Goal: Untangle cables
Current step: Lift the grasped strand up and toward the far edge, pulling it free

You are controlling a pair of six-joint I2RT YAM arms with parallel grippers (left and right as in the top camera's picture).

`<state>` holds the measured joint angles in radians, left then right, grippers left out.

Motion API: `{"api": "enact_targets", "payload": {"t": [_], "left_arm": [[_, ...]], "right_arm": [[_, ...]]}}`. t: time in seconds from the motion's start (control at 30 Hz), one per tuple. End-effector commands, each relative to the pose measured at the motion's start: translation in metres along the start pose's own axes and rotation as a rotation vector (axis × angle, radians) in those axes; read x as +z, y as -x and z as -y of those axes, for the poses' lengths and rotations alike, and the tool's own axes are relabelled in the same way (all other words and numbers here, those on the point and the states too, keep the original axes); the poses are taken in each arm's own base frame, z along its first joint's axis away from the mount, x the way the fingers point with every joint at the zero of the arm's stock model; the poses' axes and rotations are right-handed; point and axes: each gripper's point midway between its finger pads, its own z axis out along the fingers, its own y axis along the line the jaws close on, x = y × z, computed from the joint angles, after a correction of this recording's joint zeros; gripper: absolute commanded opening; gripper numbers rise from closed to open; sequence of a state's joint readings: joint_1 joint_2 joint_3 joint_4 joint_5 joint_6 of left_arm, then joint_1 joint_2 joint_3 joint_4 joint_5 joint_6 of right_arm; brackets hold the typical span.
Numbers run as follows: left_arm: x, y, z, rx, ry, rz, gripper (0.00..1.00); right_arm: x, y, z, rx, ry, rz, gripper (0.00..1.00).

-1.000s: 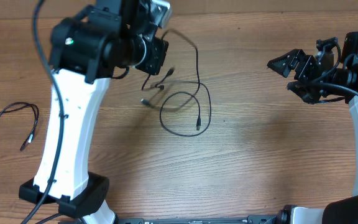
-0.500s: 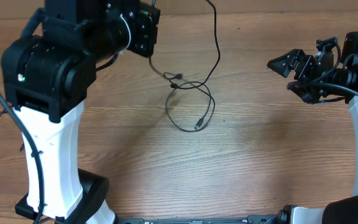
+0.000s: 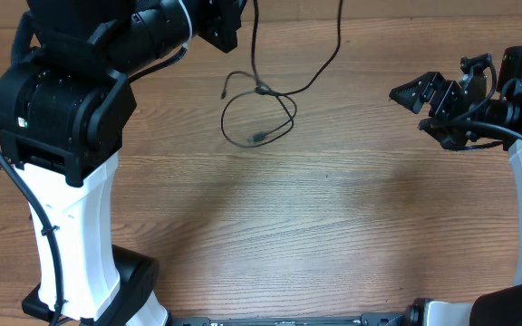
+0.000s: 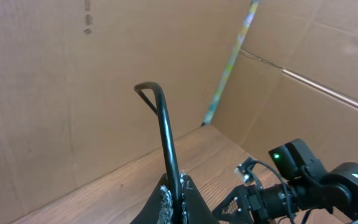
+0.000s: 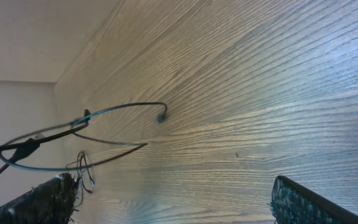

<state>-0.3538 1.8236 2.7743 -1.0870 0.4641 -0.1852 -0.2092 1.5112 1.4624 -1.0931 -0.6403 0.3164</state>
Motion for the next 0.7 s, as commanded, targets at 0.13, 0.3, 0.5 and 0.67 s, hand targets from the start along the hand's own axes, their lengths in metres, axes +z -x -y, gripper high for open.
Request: {"api": "enact_targets", "payload": {"t": [0.13, 0.3, 0.5, 0.67], "left_arm": [[-0.008, -0.005, -0.016, -0.079, 0.119, -0.012, 0.04], [-0.001, -0.058, -0.042, -0.335, 0.247, -0.183, 0.04], [0.017, -0.086, -0.034, -0.471, 0.169, -0.291, 0.04], [0.021, -0.065, -0.029, -0.505, 0.124, -0.215, 0.04]], "right_arm": [[-0.009, 0.006, -0.010, -0.033, 0.018, 0.028, 0.98], [-0.009, 0.006, -0.009, -0.032, 0.018, 0.026, 0.98], [-0.009, 0.003, -0.008, -0.021, 0.013, 0.014, 0.98], [-0.009, 0.001, -0.008, -0.018, 0.011, 0.010, 0.98]]}}
